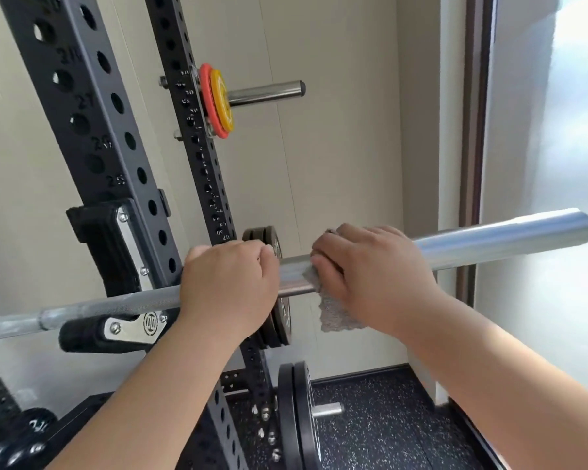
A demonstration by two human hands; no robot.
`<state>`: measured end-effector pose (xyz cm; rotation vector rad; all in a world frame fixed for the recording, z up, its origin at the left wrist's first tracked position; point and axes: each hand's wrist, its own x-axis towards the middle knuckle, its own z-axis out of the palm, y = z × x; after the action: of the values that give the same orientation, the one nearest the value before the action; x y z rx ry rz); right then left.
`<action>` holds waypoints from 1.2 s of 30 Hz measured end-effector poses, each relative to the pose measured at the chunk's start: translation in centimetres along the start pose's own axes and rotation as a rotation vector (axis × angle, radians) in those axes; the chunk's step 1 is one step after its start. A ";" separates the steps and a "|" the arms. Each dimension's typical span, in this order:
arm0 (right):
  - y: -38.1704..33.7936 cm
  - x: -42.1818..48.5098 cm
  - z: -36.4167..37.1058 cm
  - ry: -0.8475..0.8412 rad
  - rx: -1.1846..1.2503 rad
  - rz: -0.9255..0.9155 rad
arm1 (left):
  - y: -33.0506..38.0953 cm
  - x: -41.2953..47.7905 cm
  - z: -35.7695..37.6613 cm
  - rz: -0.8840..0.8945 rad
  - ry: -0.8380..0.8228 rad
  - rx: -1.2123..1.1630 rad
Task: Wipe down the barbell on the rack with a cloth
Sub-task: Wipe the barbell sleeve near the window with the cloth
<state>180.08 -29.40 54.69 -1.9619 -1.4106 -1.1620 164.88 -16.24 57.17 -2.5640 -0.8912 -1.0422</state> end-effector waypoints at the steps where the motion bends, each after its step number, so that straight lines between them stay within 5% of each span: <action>1: 0.8 0.0 -0.6 -0.015 -0.021 0.064 | 0.0 -0.2 0.1 0.026 0.018 0.005; 5: 1.0 1.2 -0.8 -0.073 -0.140 0.241 | 0.1 -0.9 0.6 0.055 0.077 0.042; 11: -4.4 1.1 0.6 -0.042 0.132 -0.075 | -1.0 -2.7 1.4 0.135 0.053 0.034; 17: -0.4 2.9 -2.4 -0.304 -0.093 0.270 | -4.2 -3.1 0.0 0.208 0.111 -0.017; 25: -6.8 1.2 1.4 -0.004 0.124 -0.062 | -5.0 -2.1 -0.2 0.158 0.004 -0.095; 31: -3.1 1.1 0.1 0.060 -0.085 0.239 | -5.6 -3.2 0.3 0.218 0.040 -0.162; 36: -8.5 0.5 1.6 0.104 0.097 0.035 | -5.9 -4.7 0.8 0.248 0.093 -0.253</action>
<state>172.95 -24.73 53.33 -1.8255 -1.3478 -1.1410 159.04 -13.35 53.25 -2.7109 -0.4265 -1.2531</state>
